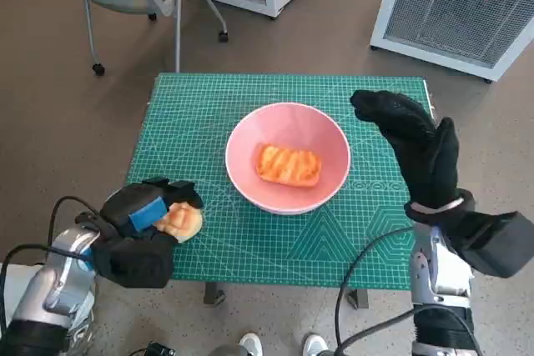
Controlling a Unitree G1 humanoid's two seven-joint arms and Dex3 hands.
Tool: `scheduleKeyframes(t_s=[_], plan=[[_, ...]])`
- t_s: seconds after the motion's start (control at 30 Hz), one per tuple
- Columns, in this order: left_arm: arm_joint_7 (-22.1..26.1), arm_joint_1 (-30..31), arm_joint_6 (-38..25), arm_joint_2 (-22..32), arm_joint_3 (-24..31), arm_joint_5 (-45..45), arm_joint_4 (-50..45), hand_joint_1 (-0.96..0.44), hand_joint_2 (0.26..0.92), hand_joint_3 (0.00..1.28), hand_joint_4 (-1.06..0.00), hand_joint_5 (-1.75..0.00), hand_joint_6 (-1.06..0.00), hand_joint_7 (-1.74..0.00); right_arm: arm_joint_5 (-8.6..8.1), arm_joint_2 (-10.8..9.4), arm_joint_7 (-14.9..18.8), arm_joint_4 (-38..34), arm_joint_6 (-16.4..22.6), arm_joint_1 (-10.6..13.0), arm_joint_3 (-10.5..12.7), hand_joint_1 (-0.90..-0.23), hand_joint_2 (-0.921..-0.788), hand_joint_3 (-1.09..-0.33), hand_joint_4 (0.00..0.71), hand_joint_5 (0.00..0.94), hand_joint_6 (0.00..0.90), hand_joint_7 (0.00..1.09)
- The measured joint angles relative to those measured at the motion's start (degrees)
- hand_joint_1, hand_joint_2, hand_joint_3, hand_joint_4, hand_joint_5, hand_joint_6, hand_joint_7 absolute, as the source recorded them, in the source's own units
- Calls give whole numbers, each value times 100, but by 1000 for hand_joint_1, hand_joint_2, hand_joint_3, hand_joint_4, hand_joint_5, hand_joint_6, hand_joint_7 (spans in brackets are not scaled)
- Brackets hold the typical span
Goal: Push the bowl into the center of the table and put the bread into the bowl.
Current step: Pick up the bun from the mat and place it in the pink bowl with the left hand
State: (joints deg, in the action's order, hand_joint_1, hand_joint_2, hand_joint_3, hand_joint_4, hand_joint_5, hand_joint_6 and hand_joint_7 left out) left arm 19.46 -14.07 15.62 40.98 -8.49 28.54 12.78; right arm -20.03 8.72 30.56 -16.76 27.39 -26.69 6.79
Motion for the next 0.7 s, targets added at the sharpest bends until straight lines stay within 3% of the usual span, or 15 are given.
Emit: scheduleKeyframes(t_s=[0.43, 0.7], plan=[[300, -570, -346, 87, 656, -719, -583, 1, 920, 121, -662, -1193, -536, -1261, -4, 5, 0, 16, -67, 18, 32, -692, -921, -770, 185, 26, -1, 396], [-91, -1176, -568, -201, 1119, -1104, -1173, 1, 920, 67, -721, -1166, -603, -1155, -3, 3, 0, 14, -80, 14, 36, -694, -921, -766, 192, 27, -1, 400]])
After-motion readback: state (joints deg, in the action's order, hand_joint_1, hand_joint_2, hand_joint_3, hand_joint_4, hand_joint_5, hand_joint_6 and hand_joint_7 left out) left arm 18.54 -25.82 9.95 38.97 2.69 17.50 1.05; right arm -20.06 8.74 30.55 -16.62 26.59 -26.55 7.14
